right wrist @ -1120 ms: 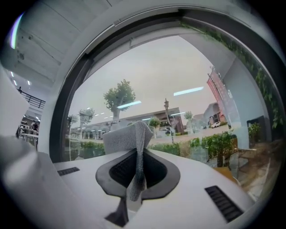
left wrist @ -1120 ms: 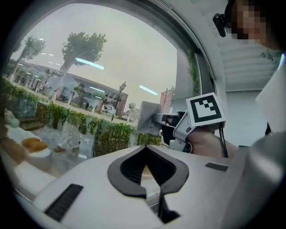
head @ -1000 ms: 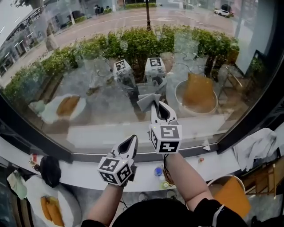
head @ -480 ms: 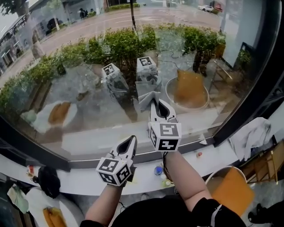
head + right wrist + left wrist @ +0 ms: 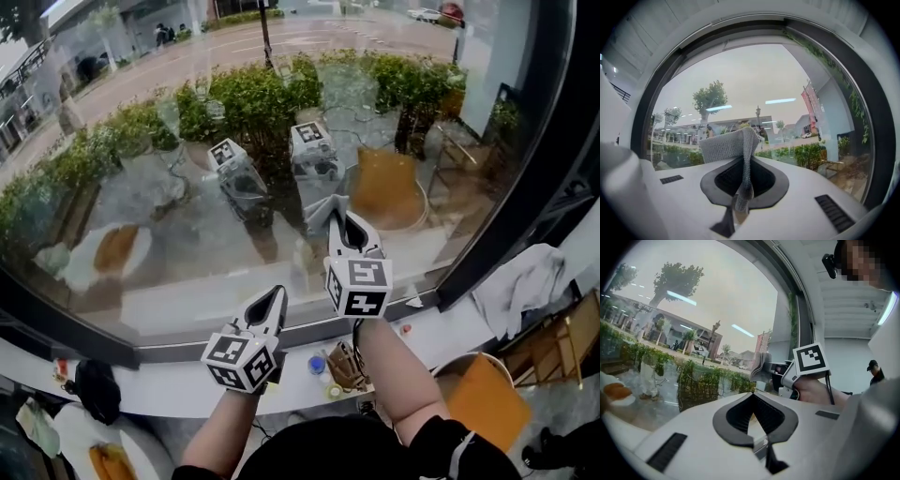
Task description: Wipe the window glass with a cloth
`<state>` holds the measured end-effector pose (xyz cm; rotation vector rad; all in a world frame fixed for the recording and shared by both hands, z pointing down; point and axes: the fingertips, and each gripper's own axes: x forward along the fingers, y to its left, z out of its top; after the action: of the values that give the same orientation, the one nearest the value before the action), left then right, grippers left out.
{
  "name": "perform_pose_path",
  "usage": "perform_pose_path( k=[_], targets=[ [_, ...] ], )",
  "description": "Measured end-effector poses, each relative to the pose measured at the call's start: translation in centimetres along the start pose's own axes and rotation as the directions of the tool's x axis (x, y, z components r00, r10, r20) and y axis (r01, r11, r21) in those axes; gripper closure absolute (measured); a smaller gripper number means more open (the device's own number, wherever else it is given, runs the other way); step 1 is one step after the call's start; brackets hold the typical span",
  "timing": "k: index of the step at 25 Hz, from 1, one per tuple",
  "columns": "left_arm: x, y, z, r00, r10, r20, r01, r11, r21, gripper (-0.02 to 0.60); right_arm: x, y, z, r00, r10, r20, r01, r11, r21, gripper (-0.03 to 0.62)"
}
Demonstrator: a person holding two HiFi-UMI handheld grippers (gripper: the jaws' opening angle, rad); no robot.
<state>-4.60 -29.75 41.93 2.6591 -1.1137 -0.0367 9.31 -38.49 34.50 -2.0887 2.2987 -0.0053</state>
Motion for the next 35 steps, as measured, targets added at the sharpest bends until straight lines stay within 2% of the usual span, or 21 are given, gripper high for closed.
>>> perform_pose_path(
  k=[7,16,24,26,30,35],
  targets=[
    [8.5,-7.9,-1.9,1.000,-0.023,-0.020,0.023,1.000,0.015,0.574,-1.2,-12.8,-1.1,0.999,-0.033,-0.011,0.033,0.999,0.026,0.554],
    [9.1,-8.9,-1.2,0.998,-0.060,-0.024,0.061,0.998,0.017,0.574,-2.2,-14.6,-0.3,0.997,-0.080,-0.009,0.080,0.997,0.017,0.554],
    [10.3,-10.4,-1.0,0.993,-0.106,-0.043,0.107,0.994,0.025,0.574,-3.3,-18.4,0.0,0.988,-0.155,-0.019,0.155,0.987,0.032,0.554],
    [11.4,-11.4,-1.3,0.992,-0.116,-0.048,0.117,0.993,0.026,0.574,-3.7,-20.0,-0.2,0.986,-0.164,-0.020,0.165,0.986,0.032,0.554],
    [16.4,-15.7,-2.9,0.990,-0.124,-0.060,0.126,0.992,0.031,0.574,-4.2,-25.9,-1.1,0.988,-0.153,-0.020,0.153,0.988,0.026,0.554],
    [18.8,-18.0,-3.6,0.990,-0.127,-0.062,0.128,0.991,0.025,0.574,-4.6,-27.2,-1.2,0.991,-0.131,-0.010,0.130,0.990,-0.056,0.554]
  ],
)
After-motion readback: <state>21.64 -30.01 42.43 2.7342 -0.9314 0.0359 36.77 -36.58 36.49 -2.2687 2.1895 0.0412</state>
